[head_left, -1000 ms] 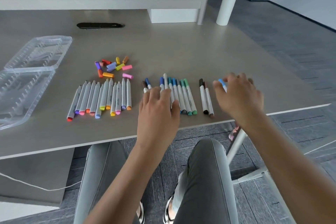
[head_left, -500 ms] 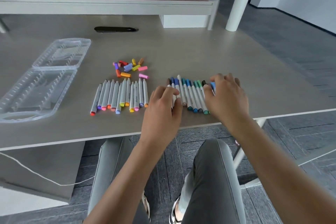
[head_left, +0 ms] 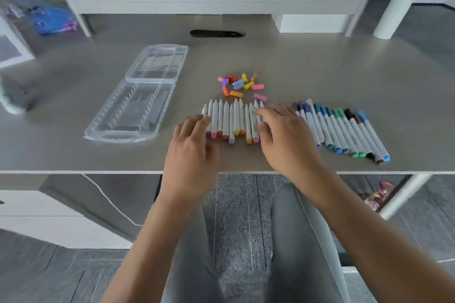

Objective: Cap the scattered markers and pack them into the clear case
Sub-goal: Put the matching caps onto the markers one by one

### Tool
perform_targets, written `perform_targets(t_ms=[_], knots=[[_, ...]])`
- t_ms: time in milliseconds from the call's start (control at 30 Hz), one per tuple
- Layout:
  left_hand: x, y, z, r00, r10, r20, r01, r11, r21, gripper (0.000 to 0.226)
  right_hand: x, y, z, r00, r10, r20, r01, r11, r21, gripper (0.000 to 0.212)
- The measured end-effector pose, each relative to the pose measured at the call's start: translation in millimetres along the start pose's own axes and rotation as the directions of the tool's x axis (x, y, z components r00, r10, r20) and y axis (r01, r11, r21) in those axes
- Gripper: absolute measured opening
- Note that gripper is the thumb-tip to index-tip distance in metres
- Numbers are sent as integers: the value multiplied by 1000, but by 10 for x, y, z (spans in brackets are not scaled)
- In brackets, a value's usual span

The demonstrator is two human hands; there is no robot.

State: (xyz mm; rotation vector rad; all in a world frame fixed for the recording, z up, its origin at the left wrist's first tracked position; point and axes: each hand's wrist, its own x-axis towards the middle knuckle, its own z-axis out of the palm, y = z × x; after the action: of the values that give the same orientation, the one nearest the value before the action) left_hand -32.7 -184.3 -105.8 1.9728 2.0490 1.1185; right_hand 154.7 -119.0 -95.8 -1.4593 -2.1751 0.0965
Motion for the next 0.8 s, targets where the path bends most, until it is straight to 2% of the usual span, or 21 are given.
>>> perform_targets(t_ms=[167, 333, 467, 533, 600, 700, 800], knots=[[134, -175, -10, 989, -14, 147, 2, 996, 84, 58, 73, -195, 224, 999, -38, 3, 38, 998, -42, 36], [164, -244, 27, 993, 19, 113, -35, 989, 144, 55, 70, -230, 279, 999, -12, 34, 15, 997, -72, 33], [106, -282, 56, 994, 57, 97, -73, 984, 165, 42, 29, -235, 275, 999, 36, -11, -37, 997, -73, 32], [96, -285, 69, 990, 74, 124, -97, 977, 191, 48, 46, -242, 281, 998, 30, -62, -33, 998, -49, 36], [97, -275, 70, 988, 79, 136, -108, 969, 222, 52, 113, -263, 276, 996, 23, -88, -23, 1000, -7, 31], [99, -271, 70, 991, 61, 121, -88, 969, 231, 46, 326, -356, 244, 996, 58, -71, -54, 997, 54, 17], [98, -280, 80, 997, 29, 77, -44, 978, 203, 45, 589, -499, 205, 991, 130, -7, -129, 989, 75, 14]])
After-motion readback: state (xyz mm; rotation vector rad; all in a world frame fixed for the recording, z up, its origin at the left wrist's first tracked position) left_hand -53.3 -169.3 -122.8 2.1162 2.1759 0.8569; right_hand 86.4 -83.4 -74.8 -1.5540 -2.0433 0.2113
